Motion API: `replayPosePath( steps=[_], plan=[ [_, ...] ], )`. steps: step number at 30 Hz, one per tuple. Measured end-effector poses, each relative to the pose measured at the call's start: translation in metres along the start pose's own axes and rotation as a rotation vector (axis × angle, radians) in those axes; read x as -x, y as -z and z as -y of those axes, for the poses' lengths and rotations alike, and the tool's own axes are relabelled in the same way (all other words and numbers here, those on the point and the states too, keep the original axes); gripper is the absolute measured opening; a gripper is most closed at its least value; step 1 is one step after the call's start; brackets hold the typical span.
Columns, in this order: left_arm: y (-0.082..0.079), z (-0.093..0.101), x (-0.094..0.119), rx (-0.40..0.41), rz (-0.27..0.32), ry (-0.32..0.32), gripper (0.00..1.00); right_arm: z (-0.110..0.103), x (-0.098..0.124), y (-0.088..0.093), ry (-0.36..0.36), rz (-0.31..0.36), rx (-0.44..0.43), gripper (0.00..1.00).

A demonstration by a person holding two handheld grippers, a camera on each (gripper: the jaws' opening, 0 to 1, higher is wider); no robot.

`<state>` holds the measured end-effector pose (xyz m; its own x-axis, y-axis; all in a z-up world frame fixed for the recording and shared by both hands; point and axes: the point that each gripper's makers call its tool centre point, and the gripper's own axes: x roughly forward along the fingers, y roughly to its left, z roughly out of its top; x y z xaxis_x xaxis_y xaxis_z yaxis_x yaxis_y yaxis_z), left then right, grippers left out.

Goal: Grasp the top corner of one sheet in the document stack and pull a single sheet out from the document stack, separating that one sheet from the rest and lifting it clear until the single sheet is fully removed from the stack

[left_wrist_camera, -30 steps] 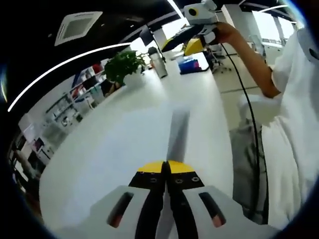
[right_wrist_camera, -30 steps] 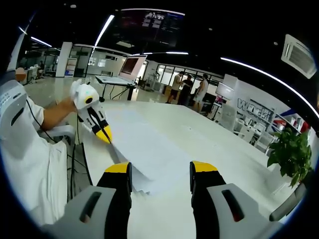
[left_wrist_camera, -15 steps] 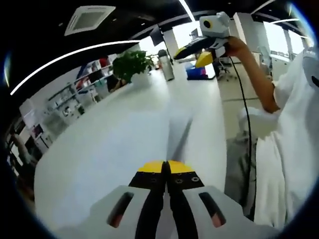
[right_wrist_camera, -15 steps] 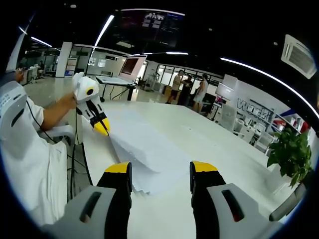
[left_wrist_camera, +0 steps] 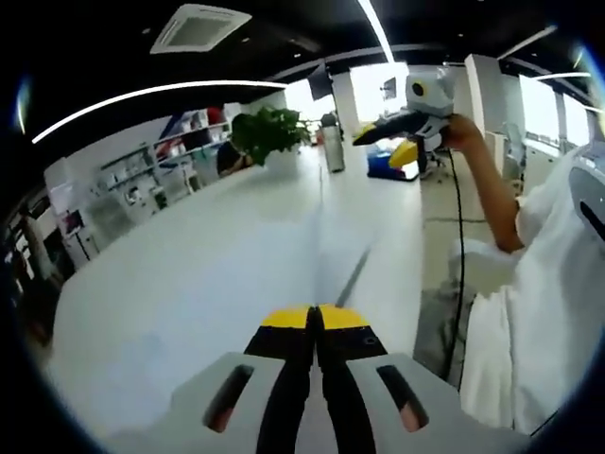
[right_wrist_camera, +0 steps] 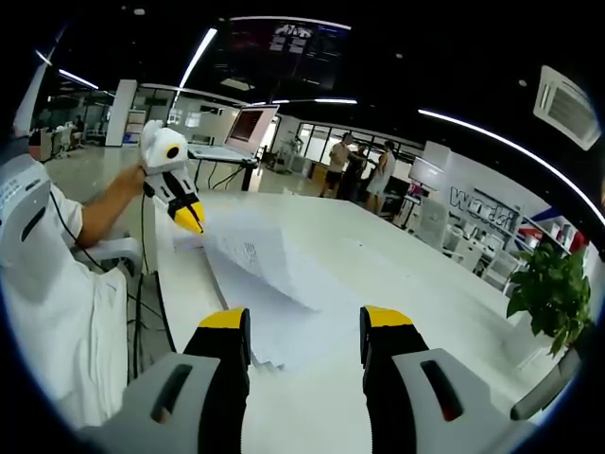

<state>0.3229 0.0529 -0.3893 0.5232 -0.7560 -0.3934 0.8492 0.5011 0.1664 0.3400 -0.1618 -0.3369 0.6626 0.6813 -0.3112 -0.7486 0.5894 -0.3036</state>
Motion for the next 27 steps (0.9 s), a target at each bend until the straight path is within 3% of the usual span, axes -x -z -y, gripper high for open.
replayPosePath(
  steps=[4, 7, 14, 27],
  plan=[
    [-0.006, -0.005, 0.008, 0.035, 0.023, -0.014, 0.03, 0.000, 0.000, 0.000, 0.000, 0.000, 0.001, 0.46],
    [-0.016, -0.011, 0.016, 0.105, 0.074, -0.037, 0.03, -0.001, 0.000, 0.000, 0.000, 0.000, 0.001, 0.46],
    [-0.028, -0.020, 0.035, 0.224, 0.147, -0.027, 0.03, -0.001, 0.000, 0.000, -0.001, -0.001, 0.001, 0.46],
    [-0.055, -0.027, 0.077, 0.318, 0.295, -0.040, 0.03, -0.001, 0.000, 0.000, -0.001, -0.002, 0.002, 0.46]
  ],
)
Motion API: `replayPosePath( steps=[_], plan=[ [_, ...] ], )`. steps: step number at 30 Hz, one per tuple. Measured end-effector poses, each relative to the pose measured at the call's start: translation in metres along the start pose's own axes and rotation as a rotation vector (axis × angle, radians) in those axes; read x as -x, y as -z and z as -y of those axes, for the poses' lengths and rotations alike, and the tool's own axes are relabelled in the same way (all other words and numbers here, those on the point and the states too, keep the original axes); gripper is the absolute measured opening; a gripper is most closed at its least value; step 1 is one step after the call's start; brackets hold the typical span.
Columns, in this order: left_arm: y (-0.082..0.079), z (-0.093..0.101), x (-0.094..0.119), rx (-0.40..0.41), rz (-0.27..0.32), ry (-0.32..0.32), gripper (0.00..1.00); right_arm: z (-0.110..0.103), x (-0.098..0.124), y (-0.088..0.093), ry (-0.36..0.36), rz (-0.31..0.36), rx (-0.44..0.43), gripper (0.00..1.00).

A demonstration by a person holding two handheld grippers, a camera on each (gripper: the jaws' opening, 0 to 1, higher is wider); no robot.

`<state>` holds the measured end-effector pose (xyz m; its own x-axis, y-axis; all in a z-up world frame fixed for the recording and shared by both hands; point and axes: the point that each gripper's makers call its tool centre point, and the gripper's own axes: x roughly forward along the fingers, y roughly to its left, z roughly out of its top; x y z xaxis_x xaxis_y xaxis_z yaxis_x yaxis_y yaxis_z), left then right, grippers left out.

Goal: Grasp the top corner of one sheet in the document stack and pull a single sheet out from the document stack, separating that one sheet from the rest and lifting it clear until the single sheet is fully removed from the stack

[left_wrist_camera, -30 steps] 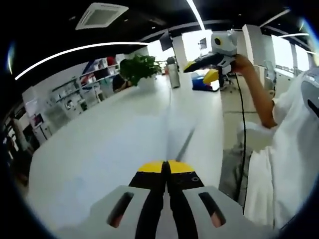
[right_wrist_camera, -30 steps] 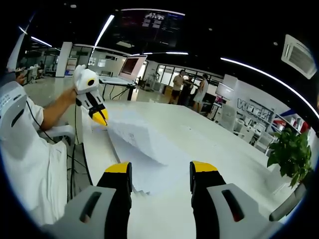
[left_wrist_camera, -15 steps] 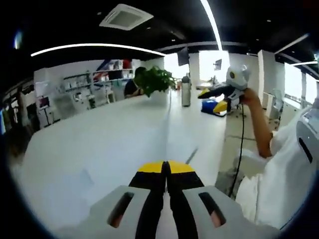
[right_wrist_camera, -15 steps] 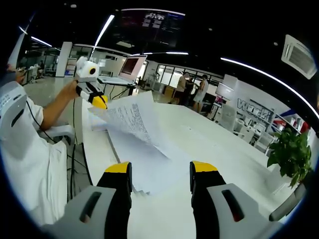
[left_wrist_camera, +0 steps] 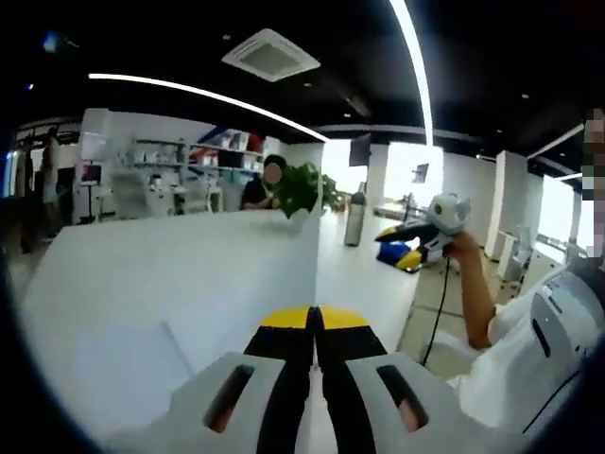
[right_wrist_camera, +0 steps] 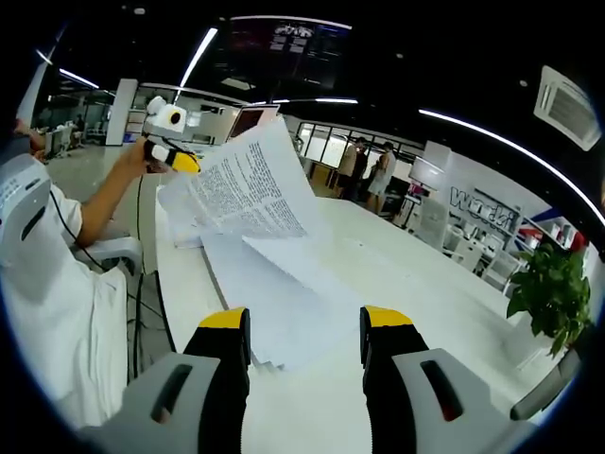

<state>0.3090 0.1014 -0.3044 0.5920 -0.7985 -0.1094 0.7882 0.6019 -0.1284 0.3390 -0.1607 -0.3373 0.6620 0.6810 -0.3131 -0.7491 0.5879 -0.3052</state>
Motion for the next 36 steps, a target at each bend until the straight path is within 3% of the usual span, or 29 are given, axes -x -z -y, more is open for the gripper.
replayPosePath(
  steps=[10, 17, 20, 24, 28, 32, 36],
  plan=[
    [-0.043, 0.018, 0.033, 0.042, 0.184, 0.040, 0.03, 0.000, -0.001, 0.001, -0.003, -0.003, 0.001, 0.46],
    [-0.063, 0.029, 0.051, 0.074, 0.283, 0.102, 0.03, -0.002, -0.001, 0.001, -0.010, -0.002, 0.004, 0.46],
    [-0.062, 0.026, 0.052, 0.086, 0.289, 0.114, 0.03, -0.006, -0.002, 0.004, -0.023, -0.016, 0.011, 0.46],
    [-0.055, -0.002, 0.052, 0.127, 0.288, 0.054, 0.03, -0.007, -0.003, 0.003, -0.028, -0.015, 0.014, 0.46],
    [-0.035, -0.042, 0.050, 0.176, 0.244, -0.048, 0.03, -0.006, -0.001, 0.002, -0.018, -0.011, 0.008, 0.46],
    [-0.023, -0.071, 0.051, 0.217, 0.221, -0.094, 0.03, -0.007, -0.001, 0.002, -0.019, -0.010, 0.011, 0.46],
    [-0.003, -0.099, 0.050, 0.226, 0.152, -0.171, 0.03, -0.007, 0.000, 0.000, -0.020, -0.004, 0.013, 0.47]
  ],
)
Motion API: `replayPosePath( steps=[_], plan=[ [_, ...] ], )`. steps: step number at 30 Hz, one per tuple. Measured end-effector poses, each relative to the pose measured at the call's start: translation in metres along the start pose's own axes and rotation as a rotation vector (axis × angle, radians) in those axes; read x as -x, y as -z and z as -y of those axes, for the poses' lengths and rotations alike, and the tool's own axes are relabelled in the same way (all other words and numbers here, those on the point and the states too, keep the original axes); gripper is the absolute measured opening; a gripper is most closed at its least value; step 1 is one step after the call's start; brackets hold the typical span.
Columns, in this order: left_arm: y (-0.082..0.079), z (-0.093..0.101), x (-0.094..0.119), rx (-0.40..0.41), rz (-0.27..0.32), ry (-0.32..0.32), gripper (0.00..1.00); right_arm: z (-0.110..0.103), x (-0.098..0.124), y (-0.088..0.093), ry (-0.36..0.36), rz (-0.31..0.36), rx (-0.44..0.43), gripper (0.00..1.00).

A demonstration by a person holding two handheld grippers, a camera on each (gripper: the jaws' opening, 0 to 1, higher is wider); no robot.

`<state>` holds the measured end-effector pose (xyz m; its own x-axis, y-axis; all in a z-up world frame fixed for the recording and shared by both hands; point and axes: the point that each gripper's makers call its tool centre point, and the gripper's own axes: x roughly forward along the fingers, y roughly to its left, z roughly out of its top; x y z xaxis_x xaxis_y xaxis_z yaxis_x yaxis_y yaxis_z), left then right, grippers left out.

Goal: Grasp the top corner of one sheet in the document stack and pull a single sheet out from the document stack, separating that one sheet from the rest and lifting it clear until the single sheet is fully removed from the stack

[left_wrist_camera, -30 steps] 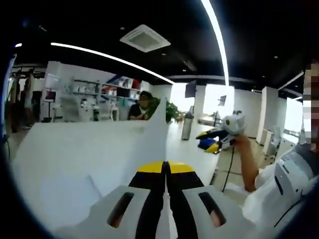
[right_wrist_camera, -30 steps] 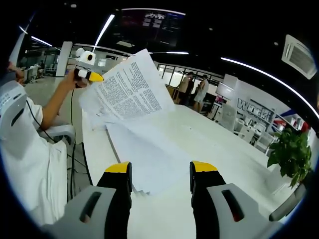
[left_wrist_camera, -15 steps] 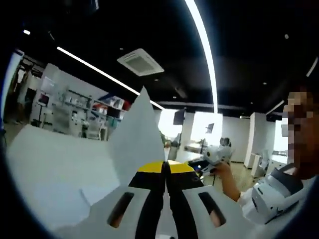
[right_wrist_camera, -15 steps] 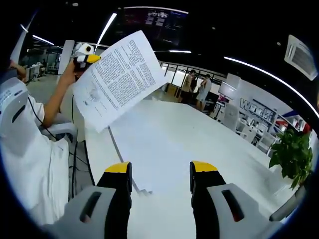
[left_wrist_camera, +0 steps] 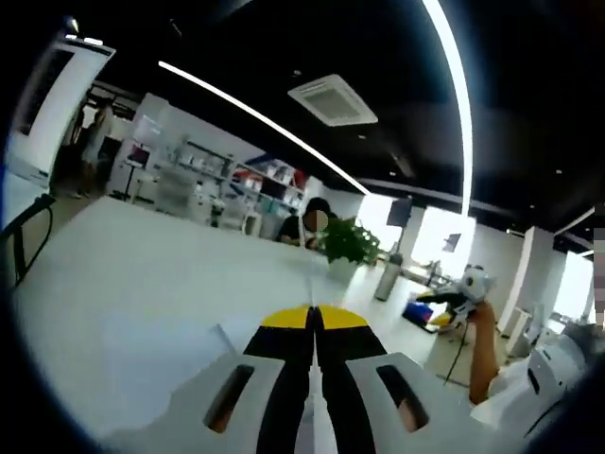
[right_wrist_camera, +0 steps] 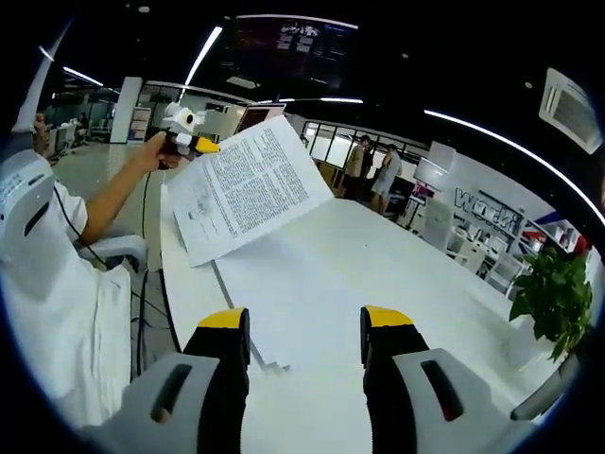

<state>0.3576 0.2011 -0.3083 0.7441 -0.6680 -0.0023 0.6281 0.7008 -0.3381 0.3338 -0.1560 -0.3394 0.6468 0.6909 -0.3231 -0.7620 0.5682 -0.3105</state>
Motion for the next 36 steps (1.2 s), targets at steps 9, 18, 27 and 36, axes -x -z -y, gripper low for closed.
replayPosePath(
  steps=[9, 18, 27, 36],
  plan=[
    [0.020, -0.032, -0.004, -0.117, -0.108, -0.153, 0.03, 0.002, 0.001, -0.001, 0.003, 0.004, -0.001, 0.47],
    [0.020, -0.059, 0.001, -0.137, -0.128, -0.231, 0.03, 0.003, 0.001, -0.001, 0.006, 0.004, -0.001, 0.47],
    [0.027, -0.077, 0.007, -0.113, -0.145, -0.269, 0.03, 0.001, 0.002, -0.004, 0.007, 0.009, 0.003, 0.47],
    [0.035, -0.104, 0.016, -0.106, -0.182, -0.329, 0.03, 0.002, 0.004, -0.004, 0.011, 0.012, 0.000, 0.47]
  ],
)
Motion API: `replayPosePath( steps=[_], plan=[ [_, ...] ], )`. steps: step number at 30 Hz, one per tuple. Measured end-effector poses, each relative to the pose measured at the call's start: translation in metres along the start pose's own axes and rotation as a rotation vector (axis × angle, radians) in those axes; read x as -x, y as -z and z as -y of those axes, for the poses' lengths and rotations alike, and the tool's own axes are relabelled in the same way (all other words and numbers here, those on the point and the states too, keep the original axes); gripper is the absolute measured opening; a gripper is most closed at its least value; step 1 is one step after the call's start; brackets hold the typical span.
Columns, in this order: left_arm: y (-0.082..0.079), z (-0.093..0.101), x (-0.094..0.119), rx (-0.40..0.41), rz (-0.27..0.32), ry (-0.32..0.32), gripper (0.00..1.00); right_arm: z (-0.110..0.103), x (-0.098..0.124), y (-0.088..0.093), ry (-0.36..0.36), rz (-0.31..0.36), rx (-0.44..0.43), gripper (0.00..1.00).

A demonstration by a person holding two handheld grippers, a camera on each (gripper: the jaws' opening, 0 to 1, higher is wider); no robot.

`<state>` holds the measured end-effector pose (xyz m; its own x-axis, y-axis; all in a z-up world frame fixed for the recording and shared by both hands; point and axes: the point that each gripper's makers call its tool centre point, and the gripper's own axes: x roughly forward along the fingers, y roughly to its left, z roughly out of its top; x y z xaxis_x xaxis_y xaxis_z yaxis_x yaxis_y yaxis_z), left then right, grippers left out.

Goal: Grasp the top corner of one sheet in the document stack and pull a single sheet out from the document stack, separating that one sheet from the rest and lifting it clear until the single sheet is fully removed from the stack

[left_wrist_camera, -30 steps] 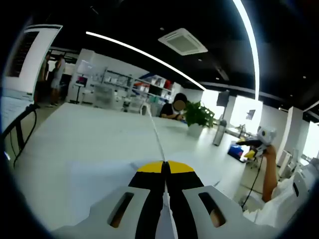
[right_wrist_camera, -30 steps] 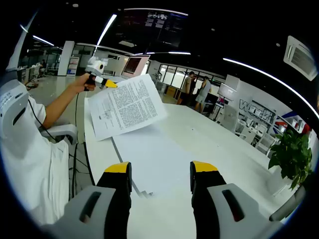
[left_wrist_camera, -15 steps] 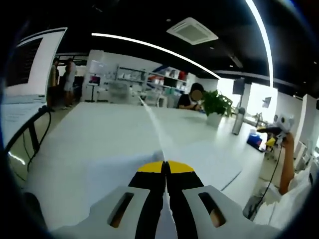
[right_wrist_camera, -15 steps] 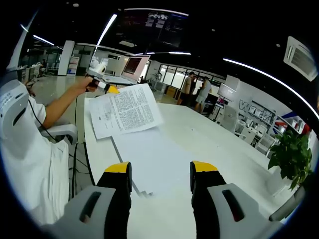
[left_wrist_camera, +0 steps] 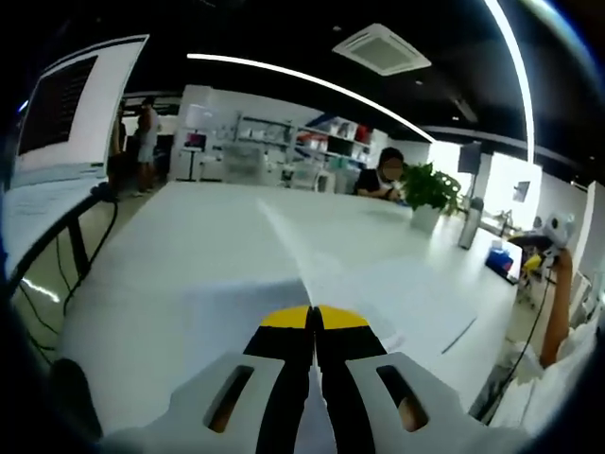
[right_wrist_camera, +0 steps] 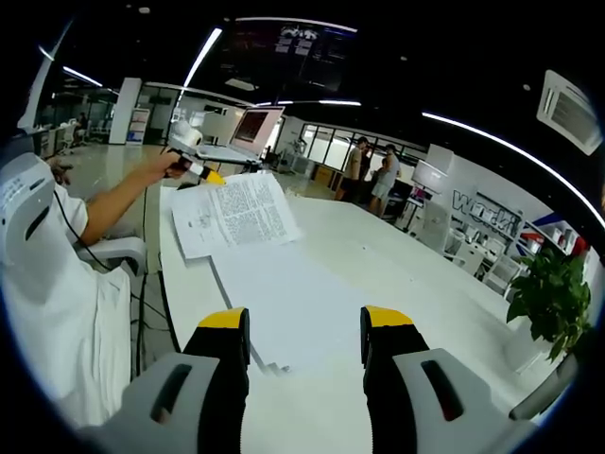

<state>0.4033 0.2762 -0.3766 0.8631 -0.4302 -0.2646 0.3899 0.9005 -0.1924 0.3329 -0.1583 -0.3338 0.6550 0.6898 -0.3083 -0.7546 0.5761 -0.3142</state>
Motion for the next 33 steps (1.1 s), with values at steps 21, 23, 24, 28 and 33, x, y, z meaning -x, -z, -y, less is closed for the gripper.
replayPosePath(
  steps=[21, 23, 24, 28, 33],
  plan=[
    [0.033, -0.044, -0.002, 0.010, -0.111, -0.088, 0.03, 0.000, -0.003, 0.002, -0.006, -0.007, 0.001, 0.47],
    [0.033, -0.046, -0.001, 0.009, -0.114, -0.095, 0.03, -0.001, -0.003, 0.003, -0.008, -0.010, 0.001, 0.47],
    [0.034, -0.048, 0.000, 0.008, -0.114, -0.099, 0.03, -0.001, -0.004, 0.004, -0.009, -0.012, 0.002, 0.47],
    [0.035, -0.053, 0.005, 0.004, -0.118, -0.114, 0.03, -0.001, -0.004, 0.004, -0.009, -0.011, 0.000, 0.47],
    [0.038, -0.053, 0.005, -0.011, -0.123, -0.116, 0.03, -0.002, -0.003, 0.003, -0.011, -0.012, 0.003, 0.47]
  ],
)
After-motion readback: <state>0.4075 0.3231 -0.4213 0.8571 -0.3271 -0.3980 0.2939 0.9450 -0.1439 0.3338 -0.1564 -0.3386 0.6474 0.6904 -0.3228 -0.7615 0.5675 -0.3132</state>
